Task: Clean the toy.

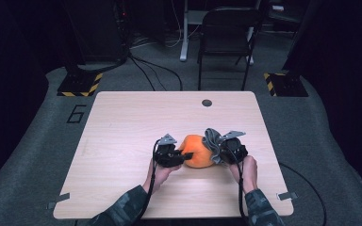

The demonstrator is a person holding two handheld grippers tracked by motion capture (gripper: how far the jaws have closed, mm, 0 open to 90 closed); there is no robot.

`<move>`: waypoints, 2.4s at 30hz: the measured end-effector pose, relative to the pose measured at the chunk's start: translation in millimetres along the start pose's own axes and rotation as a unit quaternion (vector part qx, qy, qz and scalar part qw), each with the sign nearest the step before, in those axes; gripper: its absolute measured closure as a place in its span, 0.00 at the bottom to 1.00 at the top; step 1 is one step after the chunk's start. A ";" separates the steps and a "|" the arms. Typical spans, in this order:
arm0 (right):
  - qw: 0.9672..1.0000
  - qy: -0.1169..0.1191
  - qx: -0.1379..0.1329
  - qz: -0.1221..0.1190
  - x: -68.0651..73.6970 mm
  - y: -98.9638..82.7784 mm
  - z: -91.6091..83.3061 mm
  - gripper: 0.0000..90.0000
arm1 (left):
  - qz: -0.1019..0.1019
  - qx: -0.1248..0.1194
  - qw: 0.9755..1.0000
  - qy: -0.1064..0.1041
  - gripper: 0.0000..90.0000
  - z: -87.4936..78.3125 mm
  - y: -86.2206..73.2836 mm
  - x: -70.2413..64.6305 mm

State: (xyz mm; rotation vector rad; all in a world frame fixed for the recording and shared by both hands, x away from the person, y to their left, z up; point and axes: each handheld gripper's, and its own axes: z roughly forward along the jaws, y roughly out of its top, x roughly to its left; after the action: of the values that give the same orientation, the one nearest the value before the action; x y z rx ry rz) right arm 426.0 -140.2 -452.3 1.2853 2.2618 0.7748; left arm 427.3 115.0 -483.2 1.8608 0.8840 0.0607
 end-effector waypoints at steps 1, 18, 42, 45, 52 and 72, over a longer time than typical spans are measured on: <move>1.000 -0.002 0.012 0.006 -6.3 -4.7 7.5 0.83 | 0.001 0.000 1.000 0.000 0.82 0.0 0.1 0.0; 0.999 -0.006 0.020 0.027 -26.5 -8.4 6.5 0.83 | 0.002 0.000 1.000 0.000 0.81 -0.7 0.0 0.5; 0.998 0.002 -0.051 -0.033 23.4 13.2 -14.1 0.83 | 0.048 -0.002 0.999 0.014 0.64 1.6 0.2 -2.9; 0.998 0.006 -0.049 -0.032 21.9 13.0 -12.8 0.83 | 0.061 -0.005 0.998 0.017 0.52 0.1 0.6 -0.9; 0.999 0.007 -0.046 -0.026 16.0 12.5 -10.7 0.83 | 0.140 -0.006 0.989 0.042 0.34 -4.7 -1.2 -3.1; 0.999 0.010 -0.043 -0.016 9.4 13.1 -6.8 0.83 | 0.275 0.014 0.958 0.078 0.18 14.9 -12.0 -0.8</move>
State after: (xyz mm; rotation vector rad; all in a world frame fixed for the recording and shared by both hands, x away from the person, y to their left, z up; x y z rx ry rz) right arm 425.7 -128.3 -439.5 1.2042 2.2327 0.8679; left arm 426.4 105.4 -499.7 2.1014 0.4450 0.5480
